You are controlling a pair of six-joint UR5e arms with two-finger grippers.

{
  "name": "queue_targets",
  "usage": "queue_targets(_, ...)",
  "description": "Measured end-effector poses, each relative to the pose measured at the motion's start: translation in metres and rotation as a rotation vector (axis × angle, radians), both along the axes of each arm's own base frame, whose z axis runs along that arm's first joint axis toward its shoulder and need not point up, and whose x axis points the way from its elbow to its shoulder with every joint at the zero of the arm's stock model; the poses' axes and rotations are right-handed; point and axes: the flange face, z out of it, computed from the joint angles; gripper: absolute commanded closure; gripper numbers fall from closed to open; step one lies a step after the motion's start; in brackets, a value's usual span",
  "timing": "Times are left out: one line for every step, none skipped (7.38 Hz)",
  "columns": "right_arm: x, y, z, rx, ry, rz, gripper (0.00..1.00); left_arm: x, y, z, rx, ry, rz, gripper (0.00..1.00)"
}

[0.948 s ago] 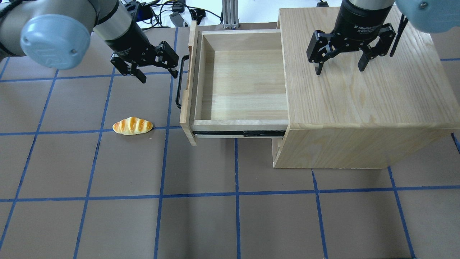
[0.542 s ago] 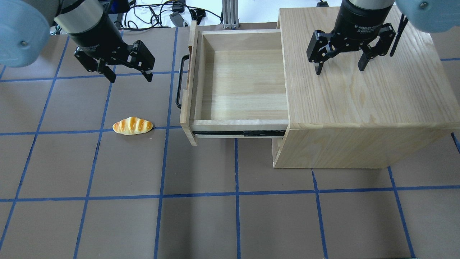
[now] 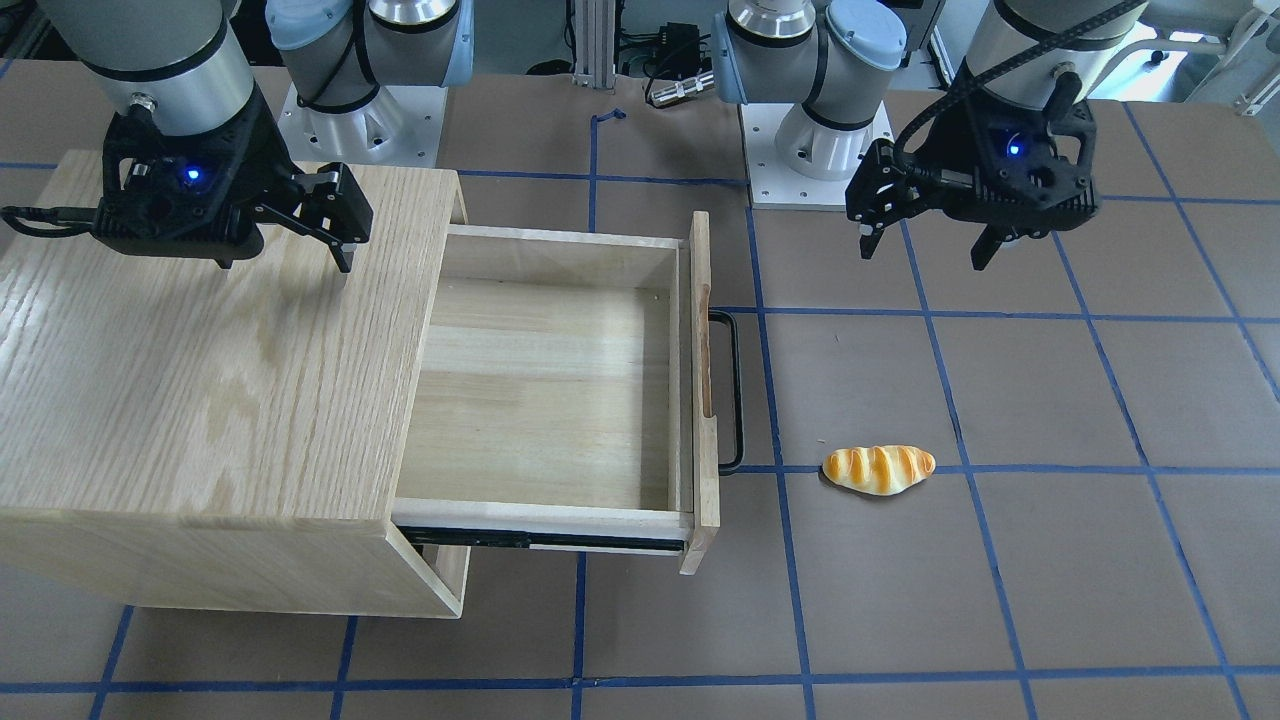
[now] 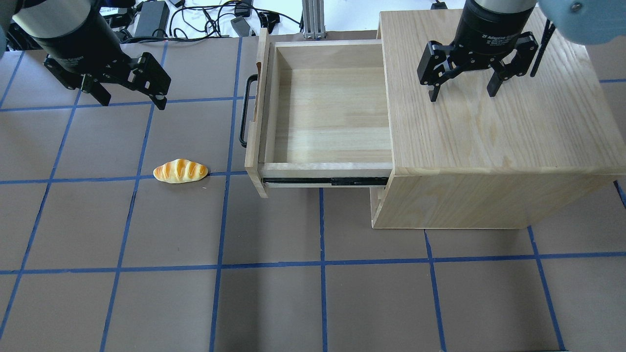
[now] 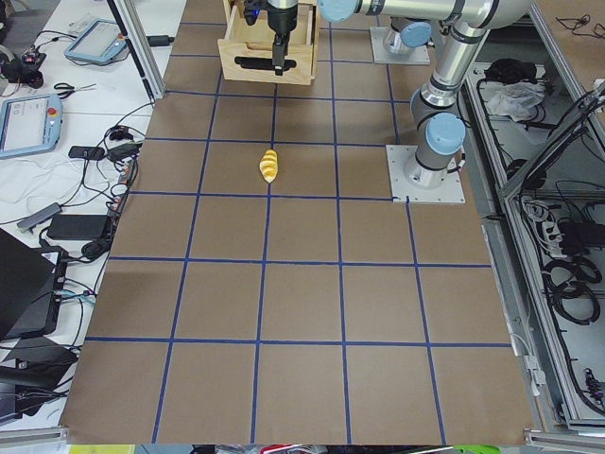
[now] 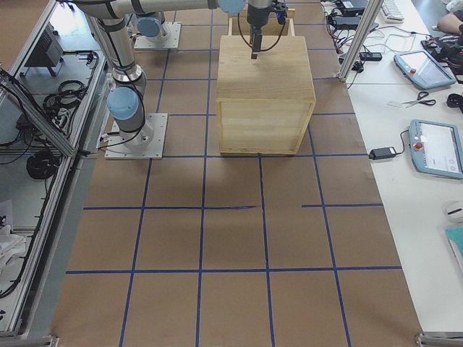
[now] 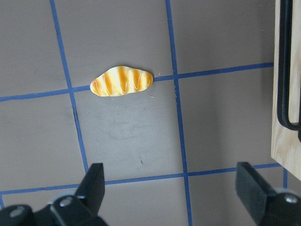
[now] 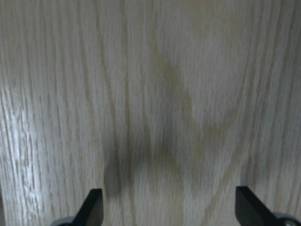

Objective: Open upper drawer

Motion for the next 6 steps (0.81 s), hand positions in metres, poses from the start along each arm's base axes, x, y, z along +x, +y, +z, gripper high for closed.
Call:
queue_targets(0.0,0.0,0.0,0.0,0.0,-0.001,0.0,-0.0002,0.0009,0.0048,-0.01,0.001,0.005,0.0)
queue_targets(-0.0001,0.0,0.0001,0.0,0.0,-0.001,0.0,-0.0008,0.0009,0.007,-0.016,0.005,0.008,0.0)
queue_targets(-0.0001,0.0,0.0001,0.0,0.0,-0.001,0.0,-0.001,-0.0002,0.0059,-0.014,0.009,0.02,0.0)
queue_targets(0.0,0.0,0.0,0.0,0.0,0.0,0.0,-0.0011,-0.0016,0.0044,-0.013,0.012,0.046,0.0)
queue_targets(0.0001,0.0,0.0001,0.0,0.0,0.0,0.0,-0.0014,-0.0019,0.0044,-0.014,0.013,0.071,0.0)
queue_targets(0.0001,0.0,0.0002,0.0,0.0,0.001,0.0,-0.0019,-0.0022,0.0044,-0.015,0.014,0.084,0.0)
